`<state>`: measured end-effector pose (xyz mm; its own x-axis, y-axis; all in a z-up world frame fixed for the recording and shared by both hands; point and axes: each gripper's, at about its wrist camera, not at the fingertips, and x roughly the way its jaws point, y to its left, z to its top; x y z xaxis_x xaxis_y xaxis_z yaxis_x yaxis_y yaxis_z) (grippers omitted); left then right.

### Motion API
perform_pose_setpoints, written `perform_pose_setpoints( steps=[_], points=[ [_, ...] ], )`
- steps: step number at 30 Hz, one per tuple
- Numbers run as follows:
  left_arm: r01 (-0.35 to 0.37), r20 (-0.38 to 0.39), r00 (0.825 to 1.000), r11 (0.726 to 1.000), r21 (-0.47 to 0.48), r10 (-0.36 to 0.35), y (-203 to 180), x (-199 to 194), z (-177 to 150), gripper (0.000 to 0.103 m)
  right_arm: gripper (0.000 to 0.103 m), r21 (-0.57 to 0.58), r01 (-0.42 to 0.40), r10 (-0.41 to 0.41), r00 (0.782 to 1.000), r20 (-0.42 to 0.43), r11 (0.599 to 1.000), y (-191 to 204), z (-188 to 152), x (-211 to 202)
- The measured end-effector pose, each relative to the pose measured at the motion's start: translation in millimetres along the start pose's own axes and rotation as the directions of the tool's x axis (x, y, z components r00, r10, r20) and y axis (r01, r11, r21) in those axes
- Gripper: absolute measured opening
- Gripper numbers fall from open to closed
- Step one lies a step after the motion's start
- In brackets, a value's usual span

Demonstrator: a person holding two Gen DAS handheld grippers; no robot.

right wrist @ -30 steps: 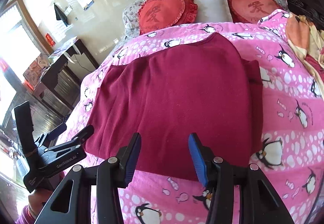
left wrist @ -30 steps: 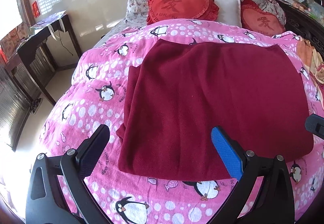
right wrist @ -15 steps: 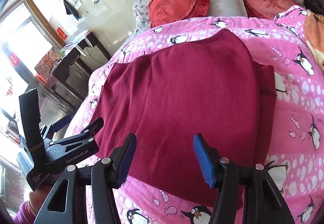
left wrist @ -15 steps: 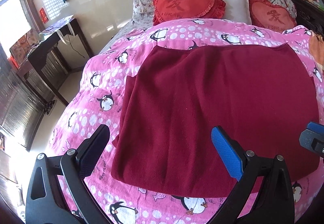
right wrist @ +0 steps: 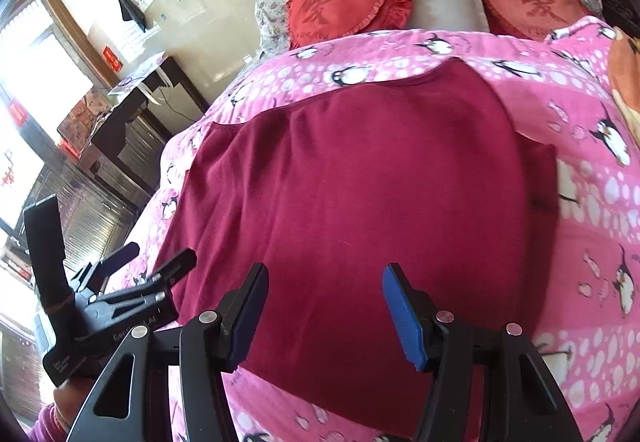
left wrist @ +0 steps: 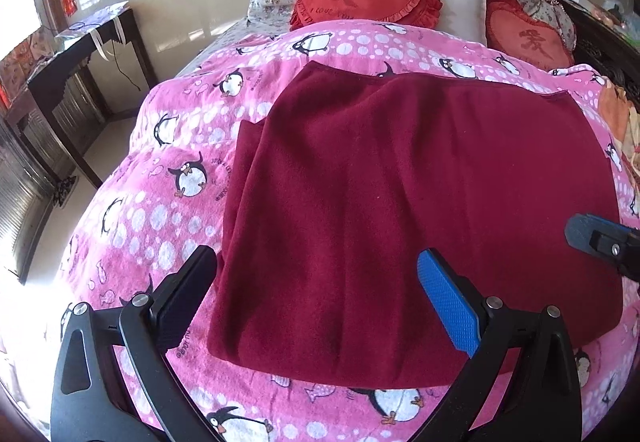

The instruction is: Fold small clothes

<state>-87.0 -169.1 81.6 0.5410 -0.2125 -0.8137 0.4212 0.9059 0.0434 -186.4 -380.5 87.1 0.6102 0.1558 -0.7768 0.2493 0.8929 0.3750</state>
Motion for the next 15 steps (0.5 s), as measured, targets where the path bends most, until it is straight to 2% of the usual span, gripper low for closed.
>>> perform_pose_setpoints(
  steps=[4,8,13,15],
  points=[
    [0.074,-0.01,0.997,0.994,-0.077,-0.075,40,7,-7,0.101,0.058,-0.002,-0.035,0.035,0.998,-0.043,0.999,35,23,34],
    [0.152,-0.018,0.987,0.968,-0.198,-0.158,79,20,-14,0.101,0.058,-0.055,-0.07,0.064,0.993,-0.097,0.996,83,47,72],
    [0.207,-0.041,0.974,0.946,-0.251,-0.224,95,33,-27,0.101,0.058,-0.118,-0.088,0.066,0.982,-0.179,0.989,144,77,129],
    [0.213,-0.04,0.972,0.941,-0.263,-0.232,99,36,-31,0.101,0.058,-0.148,-0.07,0.035,0.973,-0.228,0.986,165,87,154]
  ],
)
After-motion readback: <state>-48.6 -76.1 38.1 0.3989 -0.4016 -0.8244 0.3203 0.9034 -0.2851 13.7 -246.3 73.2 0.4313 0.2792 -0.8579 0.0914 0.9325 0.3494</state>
